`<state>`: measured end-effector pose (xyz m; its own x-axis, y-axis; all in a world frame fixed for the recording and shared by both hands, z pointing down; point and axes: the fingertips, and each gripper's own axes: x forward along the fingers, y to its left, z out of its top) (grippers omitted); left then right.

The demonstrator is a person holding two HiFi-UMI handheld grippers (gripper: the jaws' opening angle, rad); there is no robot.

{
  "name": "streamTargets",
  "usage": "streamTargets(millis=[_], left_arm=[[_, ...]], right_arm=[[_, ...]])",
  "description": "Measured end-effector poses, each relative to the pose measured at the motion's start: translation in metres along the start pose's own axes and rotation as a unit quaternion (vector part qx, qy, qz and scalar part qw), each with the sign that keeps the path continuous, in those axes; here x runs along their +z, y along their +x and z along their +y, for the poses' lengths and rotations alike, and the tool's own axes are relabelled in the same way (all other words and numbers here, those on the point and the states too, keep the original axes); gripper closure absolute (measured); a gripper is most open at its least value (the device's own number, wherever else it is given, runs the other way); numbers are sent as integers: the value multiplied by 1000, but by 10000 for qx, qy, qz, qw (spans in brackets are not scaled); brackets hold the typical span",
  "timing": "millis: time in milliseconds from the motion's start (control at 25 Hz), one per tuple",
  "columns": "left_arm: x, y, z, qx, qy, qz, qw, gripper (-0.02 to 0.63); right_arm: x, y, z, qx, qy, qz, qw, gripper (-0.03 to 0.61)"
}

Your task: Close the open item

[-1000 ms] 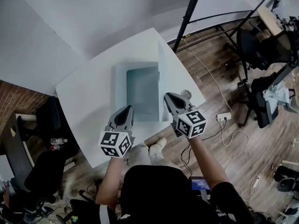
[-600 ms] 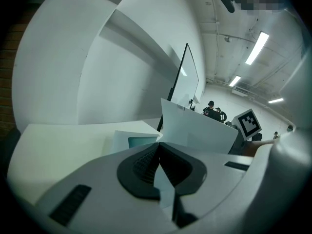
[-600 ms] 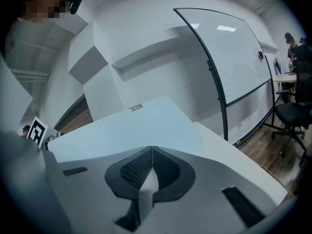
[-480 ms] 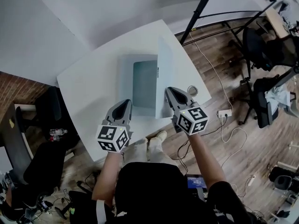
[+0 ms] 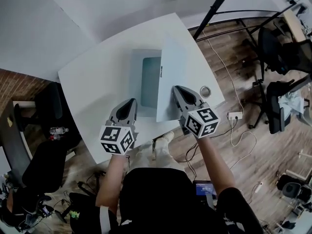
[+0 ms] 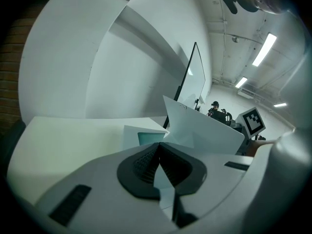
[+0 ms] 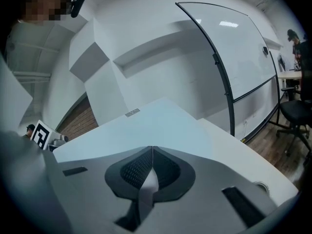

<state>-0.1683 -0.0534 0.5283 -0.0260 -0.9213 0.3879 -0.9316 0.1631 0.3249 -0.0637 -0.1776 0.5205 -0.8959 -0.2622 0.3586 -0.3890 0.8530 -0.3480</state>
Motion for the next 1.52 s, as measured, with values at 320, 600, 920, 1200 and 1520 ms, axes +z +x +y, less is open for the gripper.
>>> streamTargets(millis=[320, 600, 920, 1200, 1520], left_arm=[[-9, 5, 11, 109, 88, 48, 9999, 600], [-26, 7, 24, 268, -33, 158, 9995, 600], [-38, 7, 35, 376, -134, 208, 9990, 600], [-44, 0, 45, 483, -258, 202, 9983, 600], [-49, -3, 57, 567, -324, 194, 9977, 600]], right_arm=[[-6, 13, 3, 144, -21, 95, 9998, 539], [-11, 21, 6, 291, -55, 173, 9994, 538], [-19, 29, 13, 360, -200, 316, 9987, 538], [-25, 39, 15, 340, -237, 438, 9982, 538], [-31, 51, 19, 414, -222, 507, 9976, 538]])
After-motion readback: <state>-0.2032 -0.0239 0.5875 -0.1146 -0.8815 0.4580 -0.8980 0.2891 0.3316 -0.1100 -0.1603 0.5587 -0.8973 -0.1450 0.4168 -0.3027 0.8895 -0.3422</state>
